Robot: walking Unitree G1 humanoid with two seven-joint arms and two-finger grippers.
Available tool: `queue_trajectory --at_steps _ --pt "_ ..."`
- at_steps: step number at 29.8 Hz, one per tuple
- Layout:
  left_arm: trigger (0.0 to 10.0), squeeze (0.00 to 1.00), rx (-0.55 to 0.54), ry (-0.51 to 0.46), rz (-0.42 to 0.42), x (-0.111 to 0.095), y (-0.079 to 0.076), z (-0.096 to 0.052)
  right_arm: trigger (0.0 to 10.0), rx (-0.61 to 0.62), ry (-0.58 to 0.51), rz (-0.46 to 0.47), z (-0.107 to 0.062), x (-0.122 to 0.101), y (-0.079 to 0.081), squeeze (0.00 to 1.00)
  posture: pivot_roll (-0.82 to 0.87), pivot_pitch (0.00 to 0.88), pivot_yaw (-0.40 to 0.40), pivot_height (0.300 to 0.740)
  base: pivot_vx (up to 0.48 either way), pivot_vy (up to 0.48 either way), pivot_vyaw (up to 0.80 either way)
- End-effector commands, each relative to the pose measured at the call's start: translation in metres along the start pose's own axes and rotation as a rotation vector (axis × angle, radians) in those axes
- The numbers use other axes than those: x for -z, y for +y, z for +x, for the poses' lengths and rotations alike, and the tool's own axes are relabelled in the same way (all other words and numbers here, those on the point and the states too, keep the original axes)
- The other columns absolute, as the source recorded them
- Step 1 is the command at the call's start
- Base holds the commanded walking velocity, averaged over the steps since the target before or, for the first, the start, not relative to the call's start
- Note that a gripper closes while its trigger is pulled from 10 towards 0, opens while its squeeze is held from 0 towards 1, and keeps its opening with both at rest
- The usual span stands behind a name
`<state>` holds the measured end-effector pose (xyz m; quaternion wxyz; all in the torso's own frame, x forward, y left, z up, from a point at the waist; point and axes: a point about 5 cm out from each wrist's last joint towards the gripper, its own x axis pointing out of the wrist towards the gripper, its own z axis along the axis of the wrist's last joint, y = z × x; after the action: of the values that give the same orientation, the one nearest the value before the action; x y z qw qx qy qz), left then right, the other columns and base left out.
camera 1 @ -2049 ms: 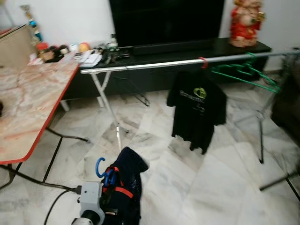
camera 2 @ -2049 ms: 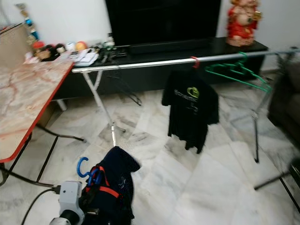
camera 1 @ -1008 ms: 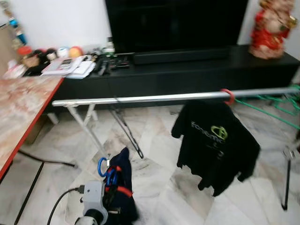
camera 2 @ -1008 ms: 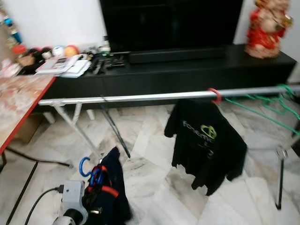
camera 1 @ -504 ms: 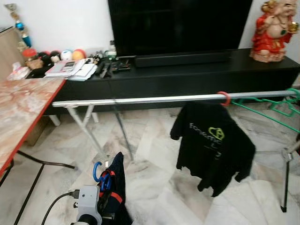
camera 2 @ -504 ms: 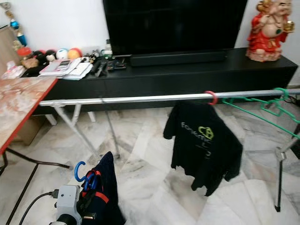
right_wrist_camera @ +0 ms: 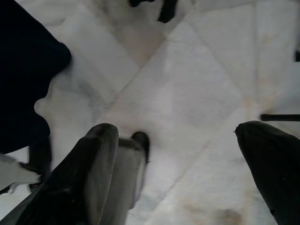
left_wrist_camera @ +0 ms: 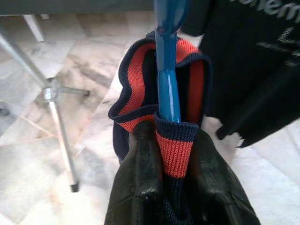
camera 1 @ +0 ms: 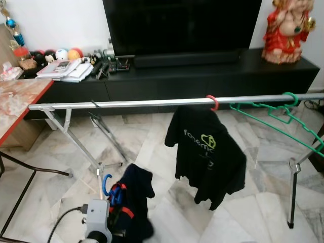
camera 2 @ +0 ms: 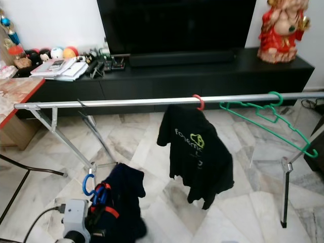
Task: Hang hanger
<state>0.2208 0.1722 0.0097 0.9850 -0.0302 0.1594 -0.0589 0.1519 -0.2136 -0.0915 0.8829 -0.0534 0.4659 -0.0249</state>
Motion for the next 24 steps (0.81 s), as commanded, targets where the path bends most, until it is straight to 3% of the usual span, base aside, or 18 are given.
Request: queue_trajectory --at_steps 1,15,24 --pt "10.0 0.0 -0.016 -0.022 0.018 -0.004 0.0064 -0.0019 10.0 -0.015 0.015 0.002 -0.0003 0.0037 0.0068 0.0 0.03 0.067 0.042 0.74 0.0 -0.48 0.0" --pt "10.0 0.0 0.003 -0.02 0.038 -0.0019 -0.0005 -0.0015 10.0 -0.032 0.019 -0.022 0.0 0.0036 0.0108 0.0 0.03 0.066 0.04 0.74 0.0 -0.034 0.0" --pt "10.0 0.0 -0.004 -0.021 0.043 -0.0026 0.001 -0.0018 10.0 -0.036 0.022 -0.035 0.0001 0.0036 0.0113 0.0 0.03 0.066 0.041 0.74 0.0 -0.456 0.0"
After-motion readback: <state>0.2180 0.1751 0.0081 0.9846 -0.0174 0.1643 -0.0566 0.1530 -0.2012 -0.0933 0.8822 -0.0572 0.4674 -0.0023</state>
